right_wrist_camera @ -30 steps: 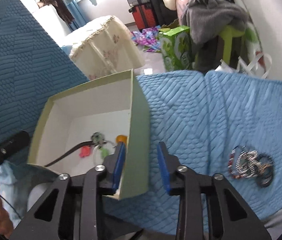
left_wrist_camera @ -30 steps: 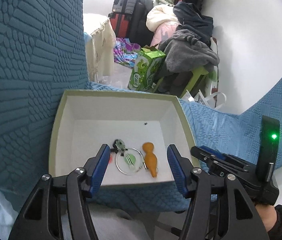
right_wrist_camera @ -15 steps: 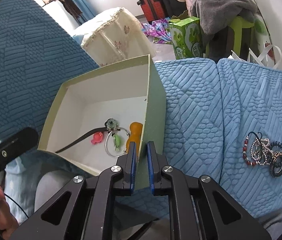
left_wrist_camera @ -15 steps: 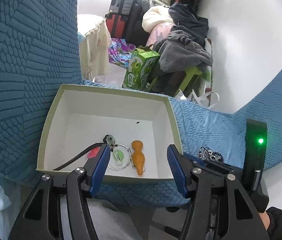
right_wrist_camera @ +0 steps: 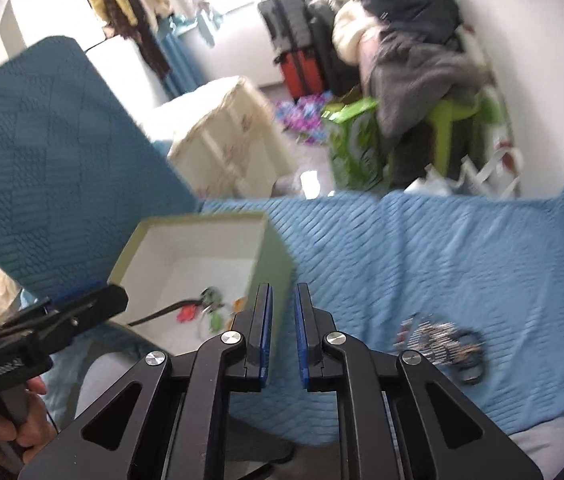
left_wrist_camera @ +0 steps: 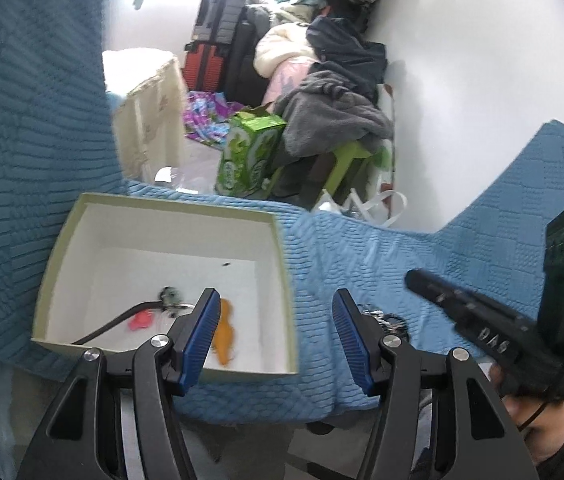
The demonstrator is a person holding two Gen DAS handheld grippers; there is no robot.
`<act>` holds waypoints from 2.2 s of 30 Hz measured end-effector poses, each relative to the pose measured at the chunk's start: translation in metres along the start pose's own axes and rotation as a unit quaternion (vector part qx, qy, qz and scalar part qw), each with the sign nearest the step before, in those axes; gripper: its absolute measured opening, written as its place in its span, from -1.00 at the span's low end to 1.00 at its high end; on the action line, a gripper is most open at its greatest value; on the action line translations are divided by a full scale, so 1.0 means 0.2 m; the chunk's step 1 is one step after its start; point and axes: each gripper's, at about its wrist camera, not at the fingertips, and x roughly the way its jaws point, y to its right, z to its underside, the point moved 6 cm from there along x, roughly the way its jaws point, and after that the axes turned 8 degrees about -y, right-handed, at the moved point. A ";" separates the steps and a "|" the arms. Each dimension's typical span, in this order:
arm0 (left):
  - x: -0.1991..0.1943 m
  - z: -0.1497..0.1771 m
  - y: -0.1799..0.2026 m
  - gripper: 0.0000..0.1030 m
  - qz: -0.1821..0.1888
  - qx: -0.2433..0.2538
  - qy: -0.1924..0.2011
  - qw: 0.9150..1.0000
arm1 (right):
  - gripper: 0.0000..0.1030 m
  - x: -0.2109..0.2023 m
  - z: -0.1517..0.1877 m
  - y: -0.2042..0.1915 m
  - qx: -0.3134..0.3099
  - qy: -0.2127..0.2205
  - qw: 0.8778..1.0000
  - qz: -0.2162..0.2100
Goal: Organize jewelry
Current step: 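Move both open tools back over the remaining bracelets, then grasp the red-beaded bracelet with the left tool while the right tool grasps the black coiled hair tie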
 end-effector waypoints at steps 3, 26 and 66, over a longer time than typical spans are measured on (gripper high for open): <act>0.02 -0.01 0.10 0.12 0.013 0.008 0.000 1.000 | -0.83 -0.09 -0.01 0.13 0.008 0.019 1.000 0.021; 0.86 0.21 0.56 -0.04 0.070 0.048 -0.096 0.992 | -0.49 0.23 0.32 0.86 0.090 -0.031 0.991 0.089; 1.28 0.25 0.68 -0.92 -0.052 0.084 -0.136 0.986 | -0.87 0.52 0.35 0.93 0.067 -0.113 0.988 0.082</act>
